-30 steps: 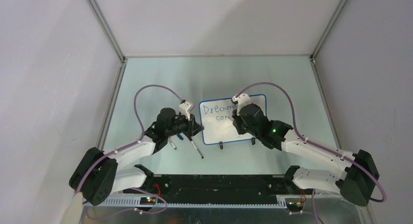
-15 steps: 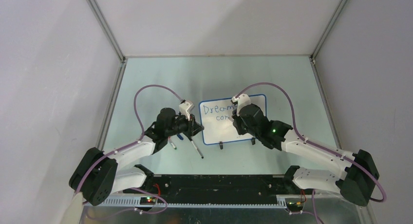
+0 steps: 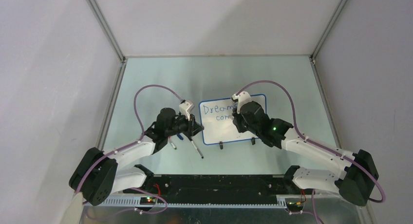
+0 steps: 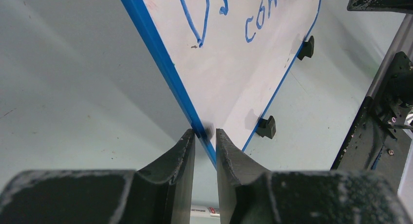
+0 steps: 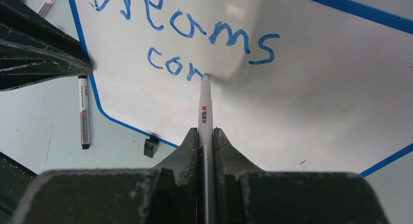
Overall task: Write a sentence on the whiteboard
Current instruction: Write a sentence with the whiteboard marker.
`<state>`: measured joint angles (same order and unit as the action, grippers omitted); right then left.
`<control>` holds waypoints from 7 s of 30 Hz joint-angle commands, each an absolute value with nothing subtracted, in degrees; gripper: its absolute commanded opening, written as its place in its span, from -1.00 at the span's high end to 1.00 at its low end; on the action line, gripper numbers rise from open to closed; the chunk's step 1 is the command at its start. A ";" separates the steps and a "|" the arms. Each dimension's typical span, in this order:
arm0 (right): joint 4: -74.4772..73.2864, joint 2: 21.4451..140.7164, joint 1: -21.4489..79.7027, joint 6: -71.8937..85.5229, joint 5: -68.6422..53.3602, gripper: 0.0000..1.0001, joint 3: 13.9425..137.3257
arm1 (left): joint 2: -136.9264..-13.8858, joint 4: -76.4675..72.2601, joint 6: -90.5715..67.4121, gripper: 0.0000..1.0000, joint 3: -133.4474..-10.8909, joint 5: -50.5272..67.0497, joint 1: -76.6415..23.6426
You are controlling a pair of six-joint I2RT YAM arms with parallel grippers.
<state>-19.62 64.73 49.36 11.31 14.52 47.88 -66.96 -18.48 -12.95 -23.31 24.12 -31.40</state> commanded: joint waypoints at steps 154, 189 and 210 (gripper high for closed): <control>-18.90 61.08 42.80 12.47 12.87 1.00 47.79 | -65.96 -19.05 -11.60 0.58 -24.44 24.51 -31.67; -20.82 60.75 42.50 12.41 14.30 1.00 48.99 | -65.87 -18.99 -11.60 0.59 -24.43 24.45 -31.77; -19.21 63.04 42.94 12.15 10.64 1.00 50.27 | -65.88 -19.04 -11.61 0.58 -24.39 24.51 -31.71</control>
<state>-21.10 62.35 42.85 12.84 11.46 48.10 -66.96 -18.02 -12.93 -23.31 24.05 -31.40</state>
